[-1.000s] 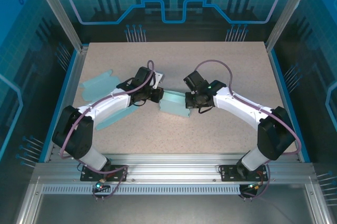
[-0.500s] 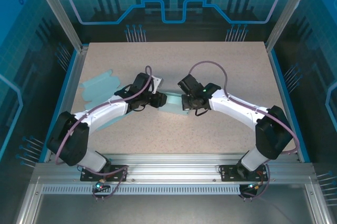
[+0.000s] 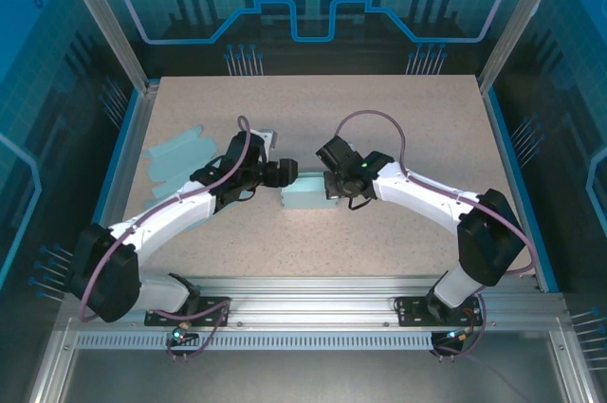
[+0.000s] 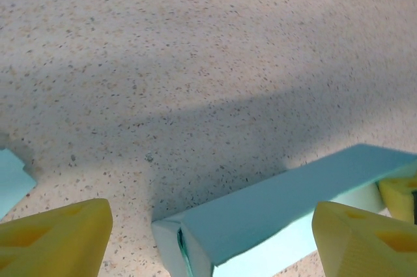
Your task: Fold the paper box
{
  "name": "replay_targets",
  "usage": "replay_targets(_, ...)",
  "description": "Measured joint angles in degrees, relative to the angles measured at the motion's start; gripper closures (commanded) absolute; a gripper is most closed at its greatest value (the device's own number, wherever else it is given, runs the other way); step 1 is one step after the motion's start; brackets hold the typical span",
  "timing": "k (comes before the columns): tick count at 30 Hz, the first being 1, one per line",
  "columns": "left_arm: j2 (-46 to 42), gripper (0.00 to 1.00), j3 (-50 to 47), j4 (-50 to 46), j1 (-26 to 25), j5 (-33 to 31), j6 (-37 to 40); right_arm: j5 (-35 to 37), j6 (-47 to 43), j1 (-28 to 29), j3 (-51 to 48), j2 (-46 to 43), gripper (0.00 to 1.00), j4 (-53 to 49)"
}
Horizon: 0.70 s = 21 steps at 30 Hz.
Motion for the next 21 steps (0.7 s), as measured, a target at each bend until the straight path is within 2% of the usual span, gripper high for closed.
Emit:
replay_targets(5,0.4,0.21,-0.9,1.5,0.1,-0.4,-5.6,0.1,0.0,0.0,0.0,0.0,0.97,0.0)
replay_targets(13,1.8,0.32,-5.8,6.6,0.1,-0.3,-11.2,1.4,0.0,0.7,0.2,0.3,0.95,0.0)
replay_targets(21,1.6,0.42,-11.0,16.4,0.1,0.1,-15.7,2.5,-0.2,1.4,0.2,0.4,0.83,0.0)
